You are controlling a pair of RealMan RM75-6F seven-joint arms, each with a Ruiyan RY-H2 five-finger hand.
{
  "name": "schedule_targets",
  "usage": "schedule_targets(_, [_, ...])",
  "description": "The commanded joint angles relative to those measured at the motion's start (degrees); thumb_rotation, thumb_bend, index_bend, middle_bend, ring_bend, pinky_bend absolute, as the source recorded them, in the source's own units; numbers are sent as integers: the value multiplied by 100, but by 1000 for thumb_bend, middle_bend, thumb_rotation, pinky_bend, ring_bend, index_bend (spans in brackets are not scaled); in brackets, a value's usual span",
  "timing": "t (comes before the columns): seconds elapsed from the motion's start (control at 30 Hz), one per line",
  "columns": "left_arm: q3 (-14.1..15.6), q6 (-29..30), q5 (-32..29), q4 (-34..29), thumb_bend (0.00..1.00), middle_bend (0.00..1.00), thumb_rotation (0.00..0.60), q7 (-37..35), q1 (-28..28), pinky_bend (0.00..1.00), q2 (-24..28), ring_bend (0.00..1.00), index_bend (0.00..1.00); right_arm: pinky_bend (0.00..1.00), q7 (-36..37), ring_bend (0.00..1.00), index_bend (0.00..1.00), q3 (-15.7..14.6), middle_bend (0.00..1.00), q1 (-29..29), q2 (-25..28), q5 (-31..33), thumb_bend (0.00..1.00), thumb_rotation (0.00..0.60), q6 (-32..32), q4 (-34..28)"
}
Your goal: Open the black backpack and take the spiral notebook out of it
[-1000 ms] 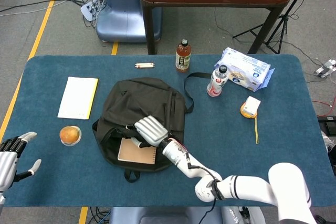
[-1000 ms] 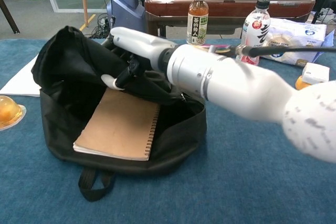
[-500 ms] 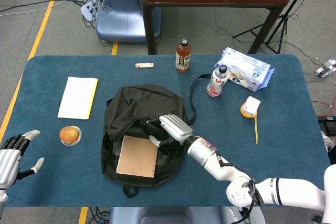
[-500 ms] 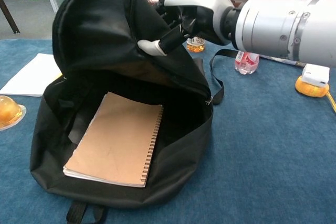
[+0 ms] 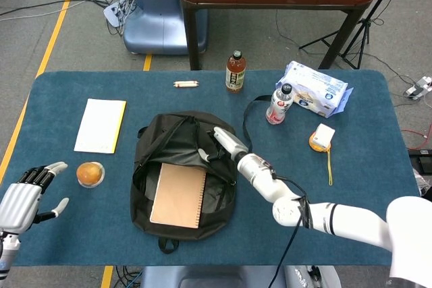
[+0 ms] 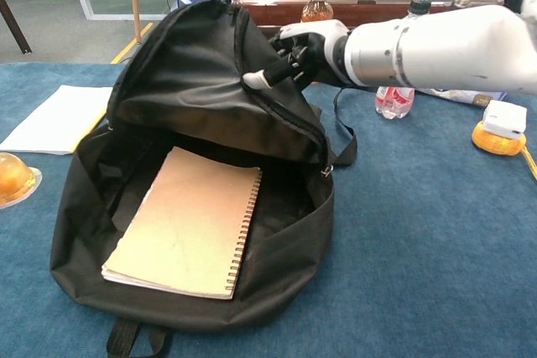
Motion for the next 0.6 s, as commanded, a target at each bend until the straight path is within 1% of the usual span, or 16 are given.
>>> schedule_targets(0.03, [6,-9,124,62,270,206,600,-85,-82,177,-15,201,201,791,124,666,867,62,690,353,-369,242,656,600,-129,550])
schedule_targets(0.17, [23,-9,332,177,270,206,600,-309,-217,177,-48,201,215,791,38,666,867,41,690,593,-705,407,656,600,55,1047])
schedule_targets(0.37, [64,2,688,348,270,207,600,-662,-451,177,-123,203,228,791,-174,666,867,19,686,825,-1062,702,656,600,287,1684])
schedule_targets(0.6, [162,-183,1143,604,269,213,600,-916,-857,177,-281,205,236,791,-312,666,867,34,680,863,-1300,996,656,600,343,2105])
